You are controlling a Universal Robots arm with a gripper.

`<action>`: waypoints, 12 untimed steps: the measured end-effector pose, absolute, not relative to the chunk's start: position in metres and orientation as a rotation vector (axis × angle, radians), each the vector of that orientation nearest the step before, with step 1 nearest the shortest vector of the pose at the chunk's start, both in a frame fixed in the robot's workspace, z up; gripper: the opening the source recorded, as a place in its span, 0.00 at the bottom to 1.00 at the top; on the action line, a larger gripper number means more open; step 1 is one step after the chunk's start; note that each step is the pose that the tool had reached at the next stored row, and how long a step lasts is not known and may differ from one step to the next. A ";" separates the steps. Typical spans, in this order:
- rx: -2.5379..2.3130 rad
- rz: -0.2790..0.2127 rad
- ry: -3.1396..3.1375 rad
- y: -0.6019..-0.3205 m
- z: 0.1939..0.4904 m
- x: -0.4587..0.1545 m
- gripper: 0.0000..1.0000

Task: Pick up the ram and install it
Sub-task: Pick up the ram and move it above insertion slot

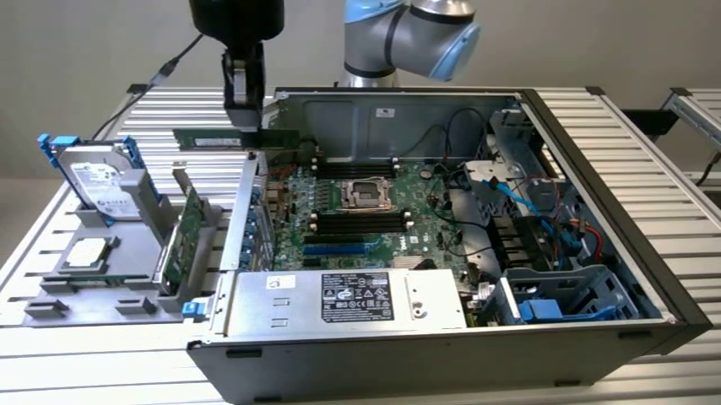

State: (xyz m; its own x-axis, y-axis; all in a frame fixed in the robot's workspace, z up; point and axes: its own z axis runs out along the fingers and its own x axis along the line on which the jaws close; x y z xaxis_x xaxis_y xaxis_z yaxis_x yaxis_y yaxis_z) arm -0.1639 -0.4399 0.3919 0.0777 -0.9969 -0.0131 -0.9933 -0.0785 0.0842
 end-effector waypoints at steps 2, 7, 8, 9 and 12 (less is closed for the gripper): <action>2.265 -0.107 -2.094 -0.440 0.392 -0.156 0.14; 2.261 -0.115 -2.090 -0.439 0.392 -0.136 0.14; 2.260 -0.117 -2.090 -0.439 0.392 -0.132 0.14; 2.260 -0.117 -2.089 -0.438 0.392 -0.127 0.14; 2.259 -0.119 -2.089 -0.437 0.392 -0.115 0.14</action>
